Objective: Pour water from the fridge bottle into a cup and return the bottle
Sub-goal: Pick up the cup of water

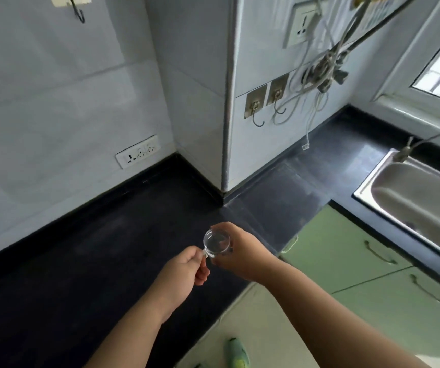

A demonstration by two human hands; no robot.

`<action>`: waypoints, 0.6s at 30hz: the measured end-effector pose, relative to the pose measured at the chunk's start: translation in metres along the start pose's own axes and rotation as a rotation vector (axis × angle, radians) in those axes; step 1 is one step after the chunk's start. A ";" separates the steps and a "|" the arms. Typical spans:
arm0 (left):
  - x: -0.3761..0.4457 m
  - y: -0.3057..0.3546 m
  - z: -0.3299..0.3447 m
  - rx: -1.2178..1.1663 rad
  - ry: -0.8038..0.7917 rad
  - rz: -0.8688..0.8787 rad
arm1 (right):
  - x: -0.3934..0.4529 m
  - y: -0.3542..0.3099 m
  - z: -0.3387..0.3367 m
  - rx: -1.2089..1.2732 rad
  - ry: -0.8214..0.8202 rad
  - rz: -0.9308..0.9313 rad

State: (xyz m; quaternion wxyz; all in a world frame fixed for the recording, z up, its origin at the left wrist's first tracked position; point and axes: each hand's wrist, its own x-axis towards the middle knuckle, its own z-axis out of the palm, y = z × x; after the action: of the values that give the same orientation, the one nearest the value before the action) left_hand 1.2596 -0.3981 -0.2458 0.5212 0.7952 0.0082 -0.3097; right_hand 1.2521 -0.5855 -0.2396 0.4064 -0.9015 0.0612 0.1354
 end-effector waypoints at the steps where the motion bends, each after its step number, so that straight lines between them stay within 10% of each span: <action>1: 0.003 0.006 0.004 0.034 -0.028 0.020 | -0.005 0.004 -0.004 0.002 0.040 0.027; 18: 0.085 0.101 0.117 0.436 -0.206 0.317 | -0.029 0.104 -0.103 0.094 0.400 0.258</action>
State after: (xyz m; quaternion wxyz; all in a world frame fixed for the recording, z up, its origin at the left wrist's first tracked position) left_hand 1.3055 -0.5684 -0.2359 0.3781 0.8442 -0.2359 -0.2978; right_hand 1.2219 -0.7319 -0.2401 0.4069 -0.8752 0.2615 0.0019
